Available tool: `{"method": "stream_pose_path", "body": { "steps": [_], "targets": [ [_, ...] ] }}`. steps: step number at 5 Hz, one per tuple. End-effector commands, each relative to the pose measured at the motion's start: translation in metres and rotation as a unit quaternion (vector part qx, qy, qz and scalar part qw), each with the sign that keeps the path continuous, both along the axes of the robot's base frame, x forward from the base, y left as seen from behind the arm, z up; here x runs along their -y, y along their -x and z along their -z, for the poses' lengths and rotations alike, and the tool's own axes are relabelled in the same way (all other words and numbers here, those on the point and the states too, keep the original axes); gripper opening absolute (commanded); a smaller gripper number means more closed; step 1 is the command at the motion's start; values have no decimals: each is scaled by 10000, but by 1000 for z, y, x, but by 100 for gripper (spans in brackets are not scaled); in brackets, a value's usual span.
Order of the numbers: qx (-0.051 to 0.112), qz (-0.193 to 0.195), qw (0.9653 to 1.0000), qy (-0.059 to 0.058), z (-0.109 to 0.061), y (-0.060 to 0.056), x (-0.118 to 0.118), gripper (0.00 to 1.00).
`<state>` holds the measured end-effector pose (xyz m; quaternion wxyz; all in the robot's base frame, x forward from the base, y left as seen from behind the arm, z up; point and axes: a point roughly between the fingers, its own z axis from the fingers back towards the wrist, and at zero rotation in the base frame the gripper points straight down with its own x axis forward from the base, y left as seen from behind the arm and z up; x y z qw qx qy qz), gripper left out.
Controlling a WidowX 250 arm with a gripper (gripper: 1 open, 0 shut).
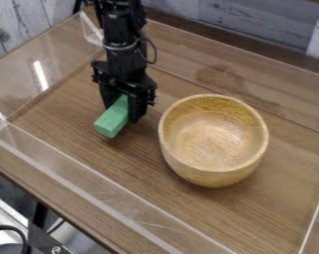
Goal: Remove the green block from inside the brown bowl and put it on the table
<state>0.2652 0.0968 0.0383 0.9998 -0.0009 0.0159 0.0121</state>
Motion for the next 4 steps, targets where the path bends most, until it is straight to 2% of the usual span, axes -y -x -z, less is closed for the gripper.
{"method": "stream_pose_path", "body": {
  "steps": [1, 2, 3, 4],
  "targets": [
    [154, -81, 9998, -16, -7, -4, -6, 0],
    [164, -142, 9998, 47, -13, -2, -7, 100],
    [249, -213, 9994, 139, -26, -1, -7, 100],
    [491, -282, 9981, 230, -56, -2, -7, 100]
  ]
}}
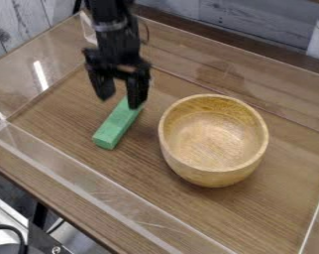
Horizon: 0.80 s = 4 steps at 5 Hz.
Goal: Remove the green block from inside the brown bowl and put it on the table
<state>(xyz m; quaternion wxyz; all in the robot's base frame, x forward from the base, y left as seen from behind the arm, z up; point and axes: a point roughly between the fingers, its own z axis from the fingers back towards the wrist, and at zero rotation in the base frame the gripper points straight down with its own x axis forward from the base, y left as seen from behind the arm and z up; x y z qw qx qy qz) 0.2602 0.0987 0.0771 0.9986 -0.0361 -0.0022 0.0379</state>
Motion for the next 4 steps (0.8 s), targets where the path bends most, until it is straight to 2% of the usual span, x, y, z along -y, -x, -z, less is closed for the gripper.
{"method": "stream_pose_path", "body": {
  "steps": [1, 2, 4],
  "targets": [
    [562, -72, 9983, -157, -54, -10, -3, 100],
    [648, -60, 9978, -160, -76, -10, 0, 100],
    [487, 110, 9986, -145, -41, -7, -4, 100]
  ]
}}
